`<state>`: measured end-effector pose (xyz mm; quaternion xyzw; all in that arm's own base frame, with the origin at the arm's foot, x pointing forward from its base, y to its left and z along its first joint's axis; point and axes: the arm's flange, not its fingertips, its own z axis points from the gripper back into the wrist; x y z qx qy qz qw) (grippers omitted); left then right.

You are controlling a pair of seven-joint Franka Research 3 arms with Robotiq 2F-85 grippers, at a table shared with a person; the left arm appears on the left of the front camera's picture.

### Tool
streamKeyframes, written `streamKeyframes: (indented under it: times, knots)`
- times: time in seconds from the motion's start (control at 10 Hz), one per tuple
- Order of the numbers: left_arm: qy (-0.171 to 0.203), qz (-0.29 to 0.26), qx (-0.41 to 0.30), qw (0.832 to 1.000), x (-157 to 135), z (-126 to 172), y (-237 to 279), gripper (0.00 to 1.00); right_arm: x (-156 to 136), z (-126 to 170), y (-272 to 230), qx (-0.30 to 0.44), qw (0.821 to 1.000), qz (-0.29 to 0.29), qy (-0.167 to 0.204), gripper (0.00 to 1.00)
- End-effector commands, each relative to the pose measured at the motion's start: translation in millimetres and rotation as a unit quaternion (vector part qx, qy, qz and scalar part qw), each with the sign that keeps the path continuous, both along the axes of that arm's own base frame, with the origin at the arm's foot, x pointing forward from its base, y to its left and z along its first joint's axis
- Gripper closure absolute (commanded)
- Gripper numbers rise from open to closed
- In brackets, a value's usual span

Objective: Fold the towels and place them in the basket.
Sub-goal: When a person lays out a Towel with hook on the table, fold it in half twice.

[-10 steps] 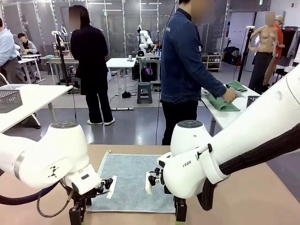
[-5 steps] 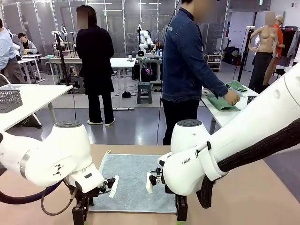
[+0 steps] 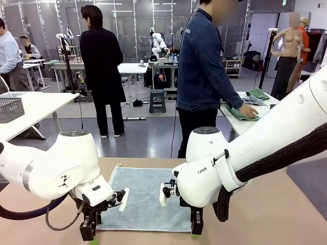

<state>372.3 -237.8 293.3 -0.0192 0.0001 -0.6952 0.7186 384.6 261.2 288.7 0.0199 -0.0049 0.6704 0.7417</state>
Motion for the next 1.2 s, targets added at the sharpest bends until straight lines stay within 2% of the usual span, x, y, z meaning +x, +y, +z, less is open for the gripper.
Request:
streamKeyframes:
  times: [0.0, 0.1, 0.2, 0.4, 0.8, 0.9, 1.1]
  knots:
    - [0.024, -0.005, -0.001, 1.0, 1, -4, -2, 1.0, -2, -9, -2, 0.002, 1.0, 0.002, 0.016, 1.0]
    - [0.026, -0.005, -0.002, 1.0, 0, -1, -2, 1.0, 0, -9, -2, 0.001, 1.0, 0.001, 0.017, 1.0]
    - [0.031, -0.011, -0.008, 0.999, -1, 3, -1, 0.8, -1, -8, -1, 0.001, 1.0, 0.001, 0.018, 1.0]
    - [0.032, -0.011, -0.004, 0.999, -2, 6, -2, 1.0, 1, -7, -1, 0.001, 1.0, 0.0, 0.02, 1.0]
    - [0.036, -0.008, -0.009, 0.999, -2, 7, -1, 1.0, 1, -7, -3, 0.004, 1.0, -0.006, 0.024, 1.0]
    - [0.036, -0.009, -0.015, 0.999, -5, 13, -1, 1.0, 0, -5, -2, 0.003, 1.0, -0.006, 0.024, 1.0]
    - [0.009, -0.005, -0.032, 0.999, -19, 41, 1, 1.0, -11, 16, 1, 0.01, 1.0, -0.002, 0.009, 1.0]
